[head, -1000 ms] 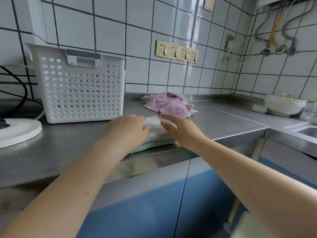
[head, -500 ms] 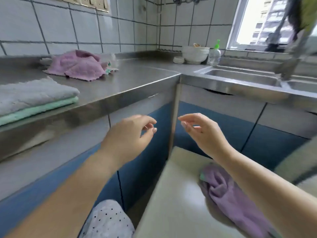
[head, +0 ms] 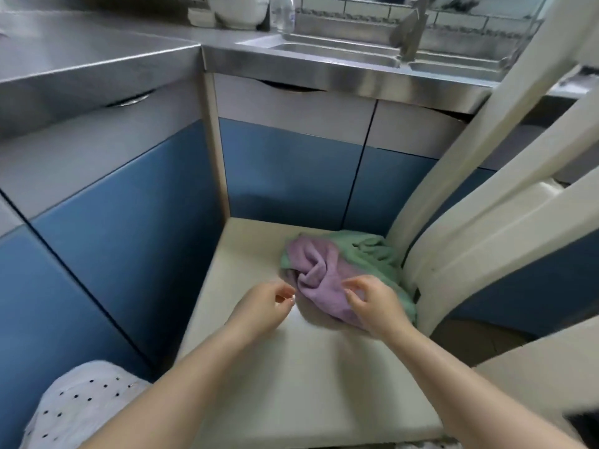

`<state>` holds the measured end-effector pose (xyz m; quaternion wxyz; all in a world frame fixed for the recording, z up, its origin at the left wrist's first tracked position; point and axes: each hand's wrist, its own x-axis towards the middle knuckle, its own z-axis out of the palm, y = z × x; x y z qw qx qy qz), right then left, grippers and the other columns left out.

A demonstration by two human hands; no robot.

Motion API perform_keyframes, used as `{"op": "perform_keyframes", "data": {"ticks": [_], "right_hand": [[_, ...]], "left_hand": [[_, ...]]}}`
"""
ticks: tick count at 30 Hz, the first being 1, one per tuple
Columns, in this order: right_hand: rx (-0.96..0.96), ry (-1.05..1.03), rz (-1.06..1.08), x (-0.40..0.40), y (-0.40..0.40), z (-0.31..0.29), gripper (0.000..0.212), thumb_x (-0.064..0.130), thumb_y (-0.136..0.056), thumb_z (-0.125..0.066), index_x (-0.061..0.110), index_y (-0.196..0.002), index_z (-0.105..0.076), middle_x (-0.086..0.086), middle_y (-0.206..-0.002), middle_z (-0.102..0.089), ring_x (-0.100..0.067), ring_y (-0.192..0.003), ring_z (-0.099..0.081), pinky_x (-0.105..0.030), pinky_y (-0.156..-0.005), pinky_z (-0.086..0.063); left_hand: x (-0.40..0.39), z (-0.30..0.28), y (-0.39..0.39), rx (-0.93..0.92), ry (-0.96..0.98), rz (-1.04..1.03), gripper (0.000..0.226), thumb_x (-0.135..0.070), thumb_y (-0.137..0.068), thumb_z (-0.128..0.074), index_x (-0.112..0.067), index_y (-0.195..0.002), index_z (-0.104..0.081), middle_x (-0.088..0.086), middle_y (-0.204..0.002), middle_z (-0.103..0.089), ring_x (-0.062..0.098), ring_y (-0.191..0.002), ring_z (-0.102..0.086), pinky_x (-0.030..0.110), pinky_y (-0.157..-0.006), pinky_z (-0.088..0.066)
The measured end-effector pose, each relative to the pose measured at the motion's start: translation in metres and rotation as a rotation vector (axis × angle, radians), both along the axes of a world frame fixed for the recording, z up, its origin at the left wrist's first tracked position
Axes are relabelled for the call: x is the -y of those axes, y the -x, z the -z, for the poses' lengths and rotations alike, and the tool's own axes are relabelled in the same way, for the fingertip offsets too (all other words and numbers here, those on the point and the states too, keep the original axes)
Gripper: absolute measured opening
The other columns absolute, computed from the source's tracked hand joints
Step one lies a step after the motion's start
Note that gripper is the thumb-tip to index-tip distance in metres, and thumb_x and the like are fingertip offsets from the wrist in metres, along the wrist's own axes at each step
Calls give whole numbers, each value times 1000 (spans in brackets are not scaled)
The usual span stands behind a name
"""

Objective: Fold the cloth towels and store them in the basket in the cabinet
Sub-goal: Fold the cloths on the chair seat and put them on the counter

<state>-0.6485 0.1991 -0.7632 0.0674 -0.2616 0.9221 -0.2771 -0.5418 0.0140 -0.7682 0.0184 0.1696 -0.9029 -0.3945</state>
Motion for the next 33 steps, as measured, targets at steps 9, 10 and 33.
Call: {"op": "perform_keyframes", "data": {"ticks": [9,10,33], "right_hand": [[4,-141,19,-4,13,32,49,23,-91,-52,16,-139,-44,-4,-151,-31,-20,-137,-33,-28,-107,-27],[-23,-141,46,-3,19,32,49,23,-91,-52,16,-139,-44,-5,-152,-30,-22,-137,-32,-31,-109,-28],[-224,169,-90,3,34,-50,6,21,-80,-49,19,-77,-53,2,-75,-57,-21,-70,-49,-36,-62,-41]], "left_hand": [[-7,15,60,-217,158,34,27,-21,-86,-56,-16,-110,-67,4,-113,-63,23,-112,-53,30,-95,-39],[-7,12,69,-222,183,47,34,-19,-86,-55,-14,-119,-62,6,-121,-60,25,-118,-49,30,-99,-35],[7,-26,129,-281,589,558,13,-22,-77,-59,-21,-91,-58,-6,-114,-63,16,-130,-42,36,-115,-16]]}}
